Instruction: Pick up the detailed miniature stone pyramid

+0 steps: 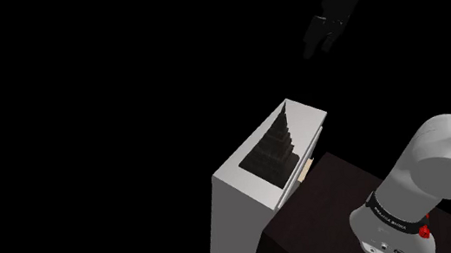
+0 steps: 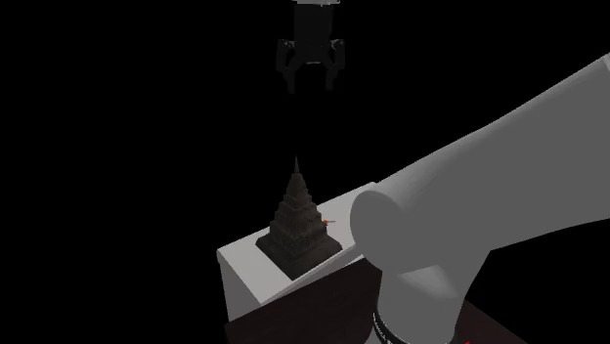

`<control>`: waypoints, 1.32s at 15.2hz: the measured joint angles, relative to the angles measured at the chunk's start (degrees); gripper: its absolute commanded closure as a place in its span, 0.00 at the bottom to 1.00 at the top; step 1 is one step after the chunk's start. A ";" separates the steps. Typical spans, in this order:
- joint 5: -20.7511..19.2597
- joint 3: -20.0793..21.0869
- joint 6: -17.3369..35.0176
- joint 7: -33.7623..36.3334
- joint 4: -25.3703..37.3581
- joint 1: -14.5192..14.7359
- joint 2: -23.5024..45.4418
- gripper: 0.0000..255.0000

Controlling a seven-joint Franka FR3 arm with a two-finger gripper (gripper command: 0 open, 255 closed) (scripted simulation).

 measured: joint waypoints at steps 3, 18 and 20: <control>0.51 1.47 1.65 4.37 -2.08 -1.33 -0.12 0.00; 8.32 22.98 25.77 63.97 -17.89 -16.87 12.87 0.00; 8.37 25.92 29.93 72.18 -18.46 -19.71 17.29 0.00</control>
